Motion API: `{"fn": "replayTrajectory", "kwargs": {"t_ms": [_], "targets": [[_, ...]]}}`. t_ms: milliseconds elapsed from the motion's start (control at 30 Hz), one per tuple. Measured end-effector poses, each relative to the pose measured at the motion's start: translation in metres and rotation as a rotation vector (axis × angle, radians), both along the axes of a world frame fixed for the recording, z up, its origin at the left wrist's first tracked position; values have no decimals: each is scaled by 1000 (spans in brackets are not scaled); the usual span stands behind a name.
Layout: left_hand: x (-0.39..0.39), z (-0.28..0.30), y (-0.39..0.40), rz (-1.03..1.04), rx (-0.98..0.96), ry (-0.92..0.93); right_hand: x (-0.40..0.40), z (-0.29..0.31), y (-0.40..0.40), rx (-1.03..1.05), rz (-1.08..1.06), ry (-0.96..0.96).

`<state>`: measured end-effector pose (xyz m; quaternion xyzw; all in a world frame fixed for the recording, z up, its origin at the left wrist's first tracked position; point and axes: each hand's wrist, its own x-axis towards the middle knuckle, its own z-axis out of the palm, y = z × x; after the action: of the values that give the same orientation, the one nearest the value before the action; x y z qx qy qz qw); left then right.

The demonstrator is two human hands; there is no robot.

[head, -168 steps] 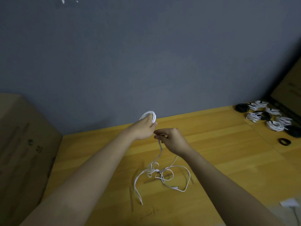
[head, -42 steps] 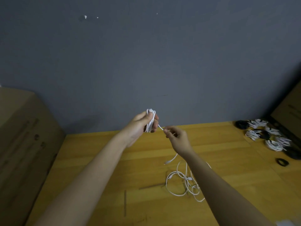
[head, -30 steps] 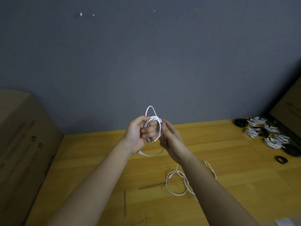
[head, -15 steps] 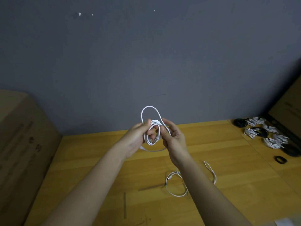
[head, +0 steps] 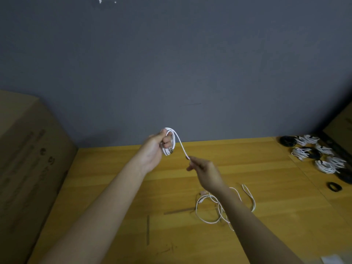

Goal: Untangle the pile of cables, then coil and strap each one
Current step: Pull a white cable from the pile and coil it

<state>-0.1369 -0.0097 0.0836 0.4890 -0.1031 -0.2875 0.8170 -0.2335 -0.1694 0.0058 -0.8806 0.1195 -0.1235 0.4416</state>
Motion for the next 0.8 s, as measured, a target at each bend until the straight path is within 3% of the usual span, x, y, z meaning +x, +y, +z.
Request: {"fn": "replayTrajectory", "kwargs": {"t_ms": [167,300,367,467,633,800], "targets": [[2,-2,-12,29,-132,171,-2,-16,24,-546,198,182],[5,-16,-21,126,60,28,-5,-3,35,-845,306,97],[5,-25,-23,116,231,-147,-9,9,36,-896,402,-69],[9,-31,-21,41,369,-343,-12,21,33,-891,439,-288],[15,-24,-17,-22,306,-311,-8,35,16,-766,388,-248],[17,-23,-5,22,342,-301,-18,43,-12,-576,149,-267]]}}
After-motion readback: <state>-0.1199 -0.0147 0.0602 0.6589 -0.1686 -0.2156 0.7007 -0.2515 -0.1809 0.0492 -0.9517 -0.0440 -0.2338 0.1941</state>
